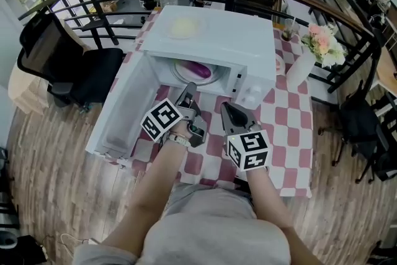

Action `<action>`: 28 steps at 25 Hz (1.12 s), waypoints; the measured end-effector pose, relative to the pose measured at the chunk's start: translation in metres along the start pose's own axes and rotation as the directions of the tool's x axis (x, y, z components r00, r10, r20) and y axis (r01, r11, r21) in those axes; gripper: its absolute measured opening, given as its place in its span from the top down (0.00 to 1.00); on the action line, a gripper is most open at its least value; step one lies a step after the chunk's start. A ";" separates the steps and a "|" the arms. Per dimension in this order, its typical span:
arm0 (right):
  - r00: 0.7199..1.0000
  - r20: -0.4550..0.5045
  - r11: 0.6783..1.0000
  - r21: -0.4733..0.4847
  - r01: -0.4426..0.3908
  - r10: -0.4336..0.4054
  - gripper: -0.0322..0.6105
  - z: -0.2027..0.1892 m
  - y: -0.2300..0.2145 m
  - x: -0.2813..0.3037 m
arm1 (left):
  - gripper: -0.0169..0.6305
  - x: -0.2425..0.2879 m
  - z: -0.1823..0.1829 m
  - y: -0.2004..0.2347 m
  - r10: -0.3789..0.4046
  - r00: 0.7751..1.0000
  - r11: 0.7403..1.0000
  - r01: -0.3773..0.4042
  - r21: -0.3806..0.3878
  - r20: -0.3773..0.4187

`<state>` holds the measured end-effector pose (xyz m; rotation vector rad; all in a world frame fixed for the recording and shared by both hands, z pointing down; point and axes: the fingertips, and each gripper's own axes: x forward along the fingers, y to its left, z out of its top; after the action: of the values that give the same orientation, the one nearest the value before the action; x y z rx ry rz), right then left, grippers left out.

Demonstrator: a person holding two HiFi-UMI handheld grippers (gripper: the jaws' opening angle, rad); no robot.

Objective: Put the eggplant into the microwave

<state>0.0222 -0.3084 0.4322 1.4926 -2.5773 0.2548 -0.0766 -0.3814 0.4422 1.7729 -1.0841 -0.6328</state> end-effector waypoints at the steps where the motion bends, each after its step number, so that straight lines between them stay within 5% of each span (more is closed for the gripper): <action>1: 1.000 0.005 1.000 0.001 -0.003 0.003 0.91 0.001 0.001 -0.001 | 0.97 -0.002 -0.002 -0.003 -0.008 1.000 1.000 0.008 0.025 0.000; 6: 0.999 0.040 1.000 0.001 -0.029 0.029 0.91 0.009 0.010 -0.007 | 0.97 -0.015 -0.011 -0.020 -0.053 0.999 0.982 0.054 0.180 -0.011; 11: 0.997 0.064 0.999 -0.009 -0.039 0.039 0.91 0.011 0.017 -0.011 | 0.97 -0.026 -0.019 -0.030 -0.057 0.998 0.929 0.061 0.365 -0.023; 18: 0.995 0.089 0.999 -0.011 -0.035 0.036 0.91 0.012 0.020 -0.014 | 0.97 -0.035 -0.035 -0.051 -0.082 0.995 0.775 0.098 0.624 -0.054; 23: 0.993 0.117 0.999 -0.012 -0.030 0.031 0.91 0.015 0.021 -0.019 | 0.97 -0.041 -0.041 -0.058 -0.104 0.993 0.697 0.113 0.708 -0.056; 28: 0.988 0.150 1.000 -0.020 -0.023 0.026 0.91 0.016 0.024 -0.022 | 0.97 -0.050 -0.048 -0.069 -0.131 0.989 0.576 0.137 0.806 -0.074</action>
<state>0.0110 -0.2817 0.4098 1.5307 -2.7073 0.1261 -0.0350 -0.3043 0.3990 2.6722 -1.3657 -0.1846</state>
